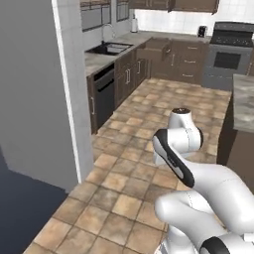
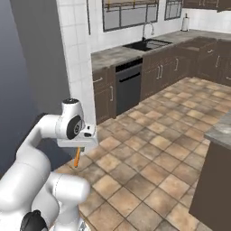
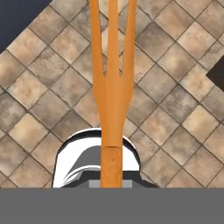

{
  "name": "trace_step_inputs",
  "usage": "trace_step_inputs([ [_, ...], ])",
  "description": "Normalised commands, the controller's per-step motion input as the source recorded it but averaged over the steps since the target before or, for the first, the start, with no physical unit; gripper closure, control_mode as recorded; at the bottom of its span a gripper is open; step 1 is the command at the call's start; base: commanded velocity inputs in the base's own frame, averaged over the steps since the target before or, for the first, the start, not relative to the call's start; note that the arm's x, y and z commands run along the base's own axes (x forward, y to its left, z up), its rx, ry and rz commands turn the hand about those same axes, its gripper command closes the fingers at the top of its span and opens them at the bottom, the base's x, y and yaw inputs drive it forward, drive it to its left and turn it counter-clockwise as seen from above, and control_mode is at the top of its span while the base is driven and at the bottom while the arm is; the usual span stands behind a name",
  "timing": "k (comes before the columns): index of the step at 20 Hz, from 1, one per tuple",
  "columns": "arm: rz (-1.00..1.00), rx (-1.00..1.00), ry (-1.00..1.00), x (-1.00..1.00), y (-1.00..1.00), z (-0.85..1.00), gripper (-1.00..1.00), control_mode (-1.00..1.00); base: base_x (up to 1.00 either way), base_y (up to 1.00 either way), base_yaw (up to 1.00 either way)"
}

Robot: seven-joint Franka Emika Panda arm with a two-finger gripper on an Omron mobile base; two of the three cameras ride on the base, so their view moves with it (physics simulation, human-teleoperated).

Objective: Organize the utensils by type. Pick up the wooden spoons from the counter and place them in the open cabinet. Then pick up the metallic utensils from the counter and place them in the open drawer.

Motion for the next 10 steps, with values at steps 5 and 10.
trace_step_inputs([
  [5,0.00,0.00,0.00,0.00,0.00,0.00,1.00,1.00,0.88,0.30,-0.46],
  [10,0.00,0.00,0.00,0.00,0.00,0.00,1.00,1.00,0.99,0.36,-0.32],
])
